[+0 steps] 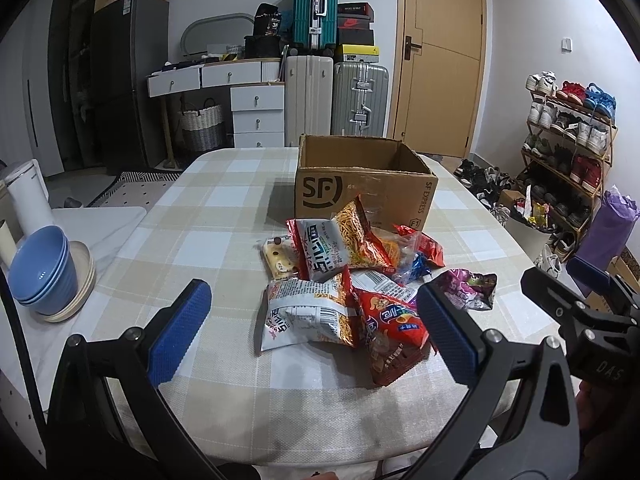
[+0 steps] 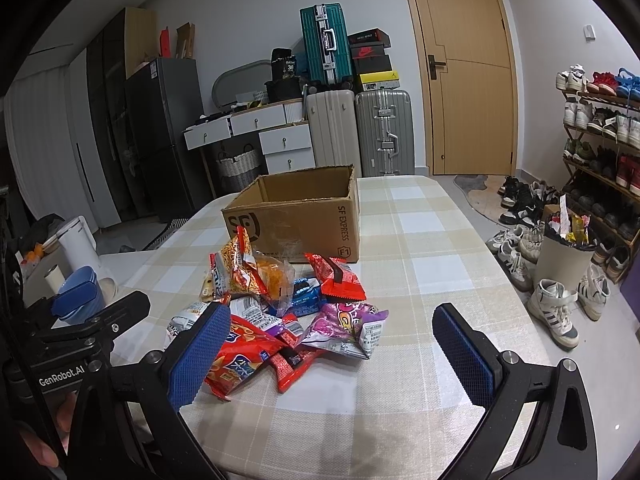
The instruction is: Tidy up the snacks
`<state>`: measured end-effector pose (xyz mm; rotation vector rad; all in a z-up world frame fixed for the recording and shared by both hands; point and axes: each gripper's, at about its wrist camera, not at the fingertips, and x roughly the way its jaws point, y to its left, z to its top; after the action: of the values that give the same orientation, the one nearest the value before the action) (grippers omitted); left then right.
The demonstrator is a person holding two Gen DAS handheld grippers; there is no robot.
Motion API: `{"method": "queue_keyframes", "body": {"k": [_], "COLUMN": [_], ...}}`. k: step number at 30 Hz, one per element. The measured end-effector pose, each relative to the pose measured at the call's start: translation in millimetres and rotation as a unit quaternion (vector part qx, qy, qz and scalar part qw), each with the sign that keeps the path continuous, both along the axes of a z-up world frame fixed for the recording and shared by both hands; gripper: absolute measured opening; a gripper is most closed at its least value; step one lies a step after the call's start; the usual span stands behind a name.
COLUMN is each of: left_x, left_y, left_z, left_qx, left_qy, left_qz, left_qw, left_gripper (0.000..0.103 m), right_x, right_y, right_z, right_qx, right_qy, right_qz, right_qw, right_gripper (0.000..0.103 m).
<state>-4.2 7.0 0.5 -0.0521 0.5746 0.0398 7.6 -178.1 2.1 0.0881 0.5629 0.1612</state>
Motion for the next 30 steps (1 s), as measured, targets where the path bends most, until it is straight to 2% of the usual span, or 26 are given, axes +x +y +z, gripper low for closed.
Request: {"method": "queue_keyframes", "body": {"k": [10, 21, 25, 28, 30], "left_x": [1.2, 8.3, 22.7, 35.8, 46.1], "left_y": [0.0, 20.3, 35.2, 47.4, 50.0], "left_z": [-3.9, -10.1, -25.5, -40.0, -47.6], "left_qx": [0.004, -0.016, -0.028, -0.066, -0.074], "left_qy": [0.003, 0.026, 0.072, 0.116, 0.139], "left_qz": [-0.006, 0.001, 0.010, 0.005, 0.000], "left_qw": [1.0000, 0.9995, 0.9969, 0.9911, 0.9876], "left_gripper": [0.103, 0.102, 0.102, 0.102, 0.102], "right_x": [0.4, 1.3, 6.6, 9.9, 11.1], "right_y": [2.3, 1.7, 3.3, 5.7, 6.0], "right_z": [-1.7, -1.6, -6.6, -11.7, -13.3], "right_qx": [0.000, 0.000, -0.002, -0.010, -0.009], "right_qy": [0.002, 0.007, 0.026, 0.040, 0.044], "right_qz": [0.001, 0.006, 0.014, 0.019, 0.021], "right_qw": [1.000, 1.000, 1.000, 0.999, 0.999], "right_gripper": [0.103, 0.103, 0.103, 0.103, 0.103]}}
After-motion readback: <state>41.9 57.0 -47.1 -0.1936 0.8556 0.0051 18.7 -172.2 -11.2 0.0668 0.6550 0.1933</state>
